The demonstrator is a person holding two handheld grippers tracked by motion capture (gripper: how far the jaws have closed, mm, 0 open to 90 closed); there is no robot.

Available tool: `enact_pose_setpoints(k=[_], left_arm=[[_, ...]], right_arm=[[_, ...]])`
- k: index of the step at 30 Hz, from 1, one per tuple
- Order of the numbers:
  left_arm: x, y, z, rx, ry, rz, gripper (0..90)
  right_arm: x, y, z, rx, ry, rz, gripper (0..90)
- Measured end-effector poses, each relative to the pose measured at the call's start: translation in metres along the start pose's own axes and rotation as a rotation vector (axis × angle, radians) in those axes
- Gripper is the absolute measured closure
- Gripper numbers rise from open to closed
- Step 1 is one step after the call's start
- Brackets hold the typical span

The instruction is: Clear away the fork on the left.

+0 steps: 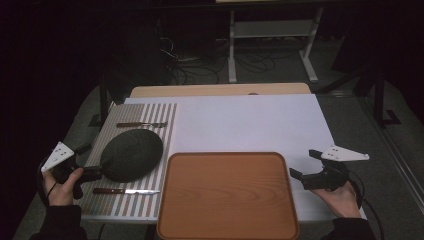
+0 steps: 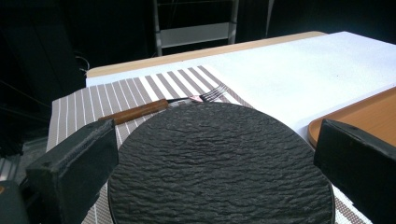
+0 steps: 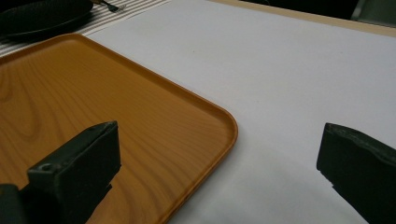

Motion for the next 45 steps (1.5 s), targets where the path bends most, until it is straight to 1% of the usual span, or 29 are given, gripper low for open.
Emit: enact_pose_setpoints(k=[9, 10, 12, 19, 20, 24, 26, 28, 29, 33, 34, 35, 40, 41, 42, 45], left_arm=[[-0.004, 0.004, -0.013, -0.059, 0.042, 0.007, 0.0], [-0.004, 0.004, -0.013, -0.059, 0.042, 0.007, 0.0], [-0.006, 0.006, -0.017, -0.082, 0.063, 0.013, 0.0], [-0.013, 0.007, -0.023, -0.111, 0.099, 0.031, 0.0], [-0.015, 0.007, -0.024, -0.129, 0.113, 0.036, 0.0], [-0.017, 0.008, -0.028, -0.138, 0.118, 0.041, 0.0], [-0.019, 0.010, -0.032, -0.152, 0.128, 0.043, 0.0], [-0.019, 0.010, -0.032, -0.154, 0.130, 0.044, 0.0], [-0.021, 0.012, -0.035, -0.171, 0.141, 0.045, 0.0], [-0.023, 0.013, -0.037, -0.187, 0.150, 0.048, 0.0], [-0.026, 0.014, -0.039, -0.204, 0.165, 0.051, 0.0], [-0.026, 0.014, -0.039, -0.204, 0.165, 0.051, 0.0], [-0.034, 0.017, -0.045, -0.232, 0.188, 0.057, 0.0], [-0.035, 0.017, -0.045, -0.236, 0.193, 0.060, 0.0], [-0.039, 0.019, -0.048, -0.252, 0.205, 0.067, 0.0], [-0.042, 0.020, -0.051, -0.263, 0.216, 0.075, 0.0]], right_arm=[[-0.001, 0.001, 0.001, -0.004, 0.008, -0.008, 0.0], [-0.001, 0.001, 0.002, -0.005, 0.011, -0.009, 0.0], [-0.002, 0.001, 0.002, -0.003, 0.015, -0.008, 0.0], [-0.002, 0.001, 0.002, 0.003, 0.012, -0.004, 0.0], [-0.002, 0.001, 0.002, 0.004, 0.014, -0.003, 0.0], [-0.002, 0.002, 0.003, 0.011, 0.018, -0.003, 0.0], [-0.002, 0.002, 0.003, 0.011, 0.017, -0.003, 0.0], [-0.002, 0.002, 0.003, 0.012, 0.017, -0.003, 0.0], [-0.002, 0.002, 0.003, 0.012, 0.019, -0.002, 0.0], [-0.002, 0.003, 0.003, 0.017, 0.021, -0.001, 0.0], [-0.002, 0.003, 0.003, 0.017, 0.022, -0.001, 0.0], [-0.002, 0.003, 0.003, 0.017, 0.022, -0.001, 0.0], [-0.003, 0.003, 0.003, 0.017, 0.025, 0.001, 0.0], [-0.003, 0.003, 0.003, 0.017, 0.025, 0.001, 0.0], [-0.003, 0.003, 0.003, 0.017, 0.026, 0.002, 0.0], [-0.003, 0.003, 0.004, 0.019, 0.027, 0.001, 0.0]])
Point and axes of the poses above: each handheld gripper's, and its own axes: x roughly backward along the jaws, z roughly out of its underside, y roughly to its left, the point moved 4 cm from there along -x, roughly forward along the jaws, and after that the axes turned 2 degrees about -x, right-handed, at the moved point
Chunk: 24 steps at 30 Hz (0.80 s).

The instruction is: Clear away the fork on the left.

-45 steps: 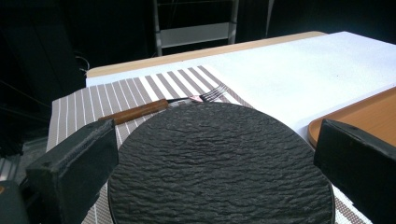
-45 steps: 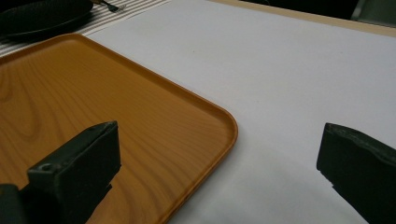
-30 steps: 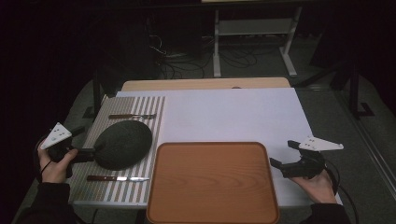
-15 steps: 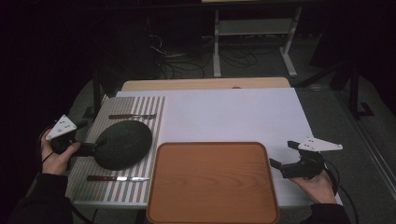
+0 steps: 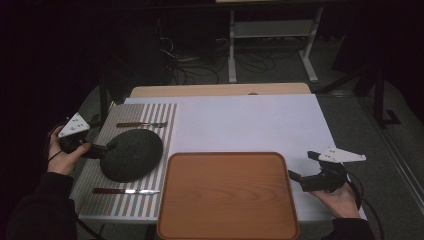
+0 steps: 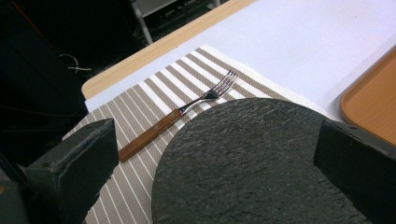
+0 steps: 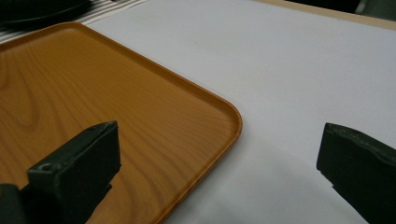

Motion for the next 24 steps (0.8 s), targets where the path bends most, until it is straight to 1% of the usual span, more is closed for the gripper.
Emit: enact_pose_setpoints(k=[3, 5, 8, 11, 12, 13, 14, 15, 16, 19, 20, 21, 24], left_arm=[[-0.008, 0.005, -0.007, -0.018, 0.010, 0.021, 0.0], [-0.011, 0.007, -0.010, -0.033, 0.020, 0.026, 0.0], [-0.019, 0.009, -0.016, -0.076, 0.047, 0.037, 0.0], [-0.024, 0.010, -0.021, -0.110, 0.057, 0.052, 0.0], [-0.024, 0.010, -0.021, -0.110, 0.057, 0.052, 0.0], [-0.028, 0.013, -0.025, -0.124, 0.063, 0.058, 0.0], [-0.028, 0.013, -0.025, -0.124, 0.063, 0.058, 0.0], [-0.032, 0.015, -0.028, -0.143, 0.075, 0.057, 0.0], [-0.035, 0.016, -0.030, -0.150, 0.081, 0.058, 0.0], [-0.038, 0.018, -0.032, -0.161, 0.087, 0.062, 0.0], [-0.040, 0.019, -0.034, -0.176, 0.096, 0.058, 0.0], [-0.045, 0.021, -0.035, -0.206, 0.132, 0.047, 0.0], [-0.053, 0.023, -0.038, -0.232, 0.150, 0.051, 0.0]], right_arm=[[0.000, 0.000, 0.000, 0.002, 0.003, -0.001, 0.0], [0.000, 0.001, 0.000, 0.001, 0.008, -0.001, 0.0], [-0.001, 0.001, 0.001, 0.002, 0.011, 0.000, 0.0], [-0.001, 0.000, 0.001, 0.003, 0.013, 0.002, 0.0], [-0.001, 0.000, 0.001, 0.003, 0.013, 0.002, 0.0], [-0.001, 0.000, 0.001, 0.004, 0.013, 0.002, 0.0], [-0.001, 0.000, 0.001, 0.003, 0.014, 0.002, 0.0], [-0.001, 0.000, 0.001, 0.003, 0.015, 0.002, 0.0], [-0.001, 0.000, 0.001, 0.003, 0.015, 0.002, 0.0], [-0.001, 0.000, 0.001, 0.003, 0.015, 0.001, 0.0], [-0.001, 0.000, 0.002, 0.002, 0.016, 0.001, 0.0], [-0.001, 0.000, 0.002, 0.002, 0.016, 0.001, 0.0], [-0.001, 0.000, 0.002, 0.001, 0.019, 0.002, 0.0]])
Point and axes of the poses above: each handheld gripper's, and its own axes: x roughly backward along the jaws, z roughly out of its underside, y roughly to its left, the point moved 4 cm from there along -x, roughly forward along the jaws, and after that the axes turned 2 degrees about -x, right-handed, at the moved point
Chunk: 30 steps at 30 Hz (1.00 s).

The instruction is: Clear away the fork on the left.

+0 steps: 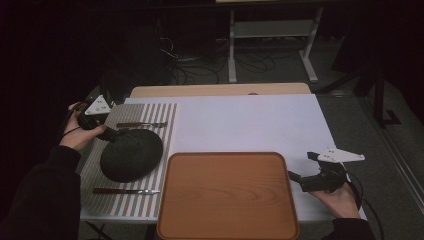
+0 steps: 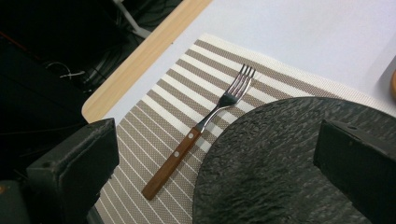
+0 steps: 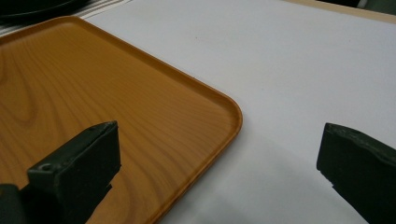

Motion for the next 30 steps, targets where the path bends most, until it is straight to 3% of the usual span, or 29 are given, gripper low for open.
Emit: enact_pose_setpoints(k=[7, 9, 17, 21, 25, 30], left_arm=[[-0.013, 0.009, -0.006, -0.010, -0.007, 0.014, 0.0], [-0.020, 0.012, -0.006, -0.032, 0.022, 0.022, 0.0], [-0.039, 0.024, -0.007, -0.026, 0.095, 0.002, 0.0], [-0.052, 0.029, -0.004, -0.053, 0.167, 0.023, 0.0], [-0.062, 0.032, -0.001, -0.087, 0.230, 0.007, 0.0], [-0.067, 0.034, -0.001, -0.128, 0.261, 0.001, 3.1]], right_arm=[[-0.001, 0.000, 0.000, 0.002, 0.007, 0.002, 0.0], [0.000, 0.000, 0.001, 0.002, 0.005, 0.003, 0.0], [-0.002, 0.001, 0.003, -0.003, 0.022, -0.005, 0.0], [-0.002, 0.000, 0.004, -0.009, 0.024, -0.001, 0.0], [-0.003, 0.000, 0.004, -0.010, 0.030, 0.005, 0.0], [-0.004, 0.002, 0.004, -0.007, 0.032, -0.005, 0.0]])
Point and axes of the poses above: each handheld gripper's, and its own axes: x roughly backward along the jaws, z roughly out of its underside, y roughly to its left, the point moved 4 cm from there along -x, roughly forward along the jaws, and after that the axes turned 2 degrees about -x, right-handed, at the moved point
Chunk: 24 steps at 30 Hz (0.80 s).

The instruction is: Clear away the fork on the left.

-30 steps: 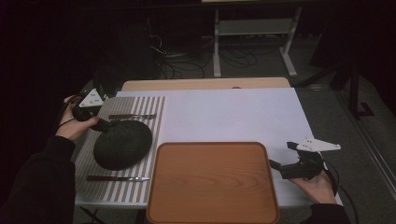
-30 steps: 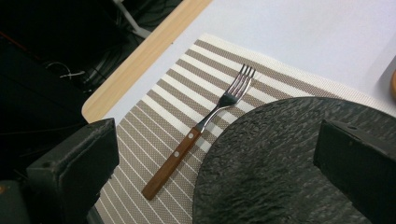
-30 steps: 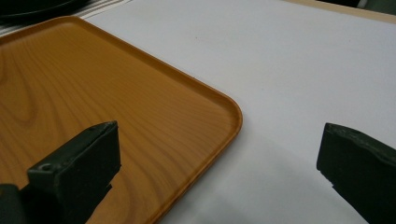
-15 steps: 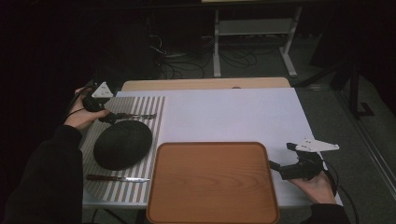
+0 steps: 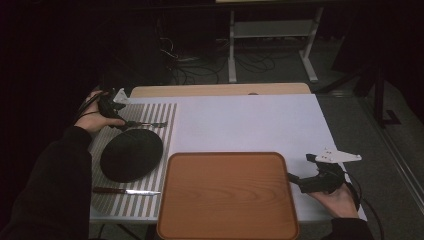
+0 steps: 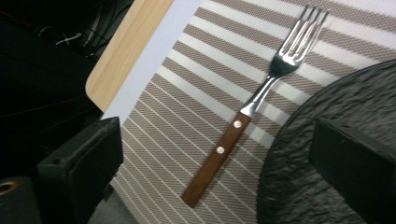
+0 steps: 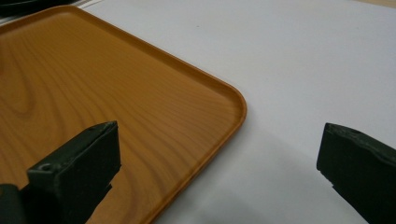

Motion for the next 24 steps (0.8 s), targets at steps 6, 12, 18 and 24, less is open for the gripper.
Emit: enact_pose_setpoints(k=[6, 12, 18, 24], left_arm=[[-0.008, 0.003, -0.002, -0.081, 0.065, 0.012, 7.3], [-0.018, 0.003, -0.002, -0.174, 0.119, 0.018, 17.9], [-0.028, -0.001, -0.001, -0.215, 0.136, 0.028, 22.9], [-0.034, 0.000, 0.000, -0.250, 0.146, 0.020, 30.4]], right_arm=[[-0.002, 0.000, 0.000, -0.002, 0.001, -0.014, 0.0], [-0.001, 0.000, 0.000, -0.005, 0.000, -0.012, 0.0], [0.000, -0.002, 0.001, -0.011, 0.004, 0.002, 0.0], [-0.001, -0.003, 0.002, -0.017, 0.005, 0.008, 0.0]])
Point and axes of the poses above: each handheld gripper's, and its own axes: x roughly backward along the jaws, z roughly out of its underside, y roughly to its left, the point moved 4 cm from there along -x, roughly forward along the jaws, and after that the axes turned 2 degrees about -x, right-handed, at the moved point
